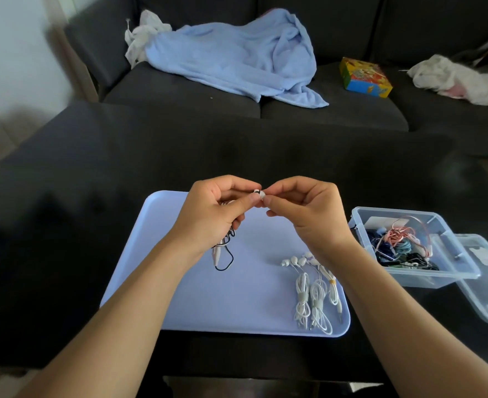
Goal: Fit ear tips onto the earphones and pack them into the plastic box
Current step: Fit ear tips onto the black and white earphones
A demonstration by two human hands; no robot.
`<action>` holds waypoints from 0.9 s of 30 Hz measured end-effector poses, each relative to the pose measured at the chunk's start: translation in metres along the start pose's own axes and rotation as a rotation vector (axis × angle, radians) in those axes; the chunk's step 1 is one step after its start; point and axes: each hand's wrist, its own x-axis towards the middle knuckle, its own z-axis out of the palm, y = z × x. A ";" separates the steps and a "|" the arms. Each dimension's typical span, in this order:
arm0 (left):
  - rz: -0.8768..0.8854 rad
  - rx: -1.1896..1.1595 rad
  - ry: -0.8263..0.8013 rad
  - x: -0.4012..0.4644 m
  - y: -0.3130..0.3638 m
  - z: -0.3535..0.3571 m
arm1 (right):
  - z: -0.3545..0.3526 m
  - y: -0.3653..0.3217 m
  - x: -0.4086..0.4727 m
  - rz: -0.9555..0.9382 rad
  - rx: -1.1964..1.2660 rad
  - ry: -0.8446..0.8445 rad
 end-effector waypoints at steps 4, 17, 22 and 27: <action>0.008 0.003 0.002 0.000 0.001 0.001 | -0.003 -0.001 0.001 0.014 0.019 0.011; -0.078 -0.150 -0.005 0.000 0.003 0.003 | -0.004 -0.001 0.001 0.057 0.129 -0.048; -0.094 -0.203 -0.022 -0.001 0.005 0.003 | -0.004 -0.002 0.001 0.028 0.116 -0.064; -0.157 -0.247 -0.076 0.000 0.006 0.001 | -0.010 -0.006 0.002 0.100 0.180 -0.208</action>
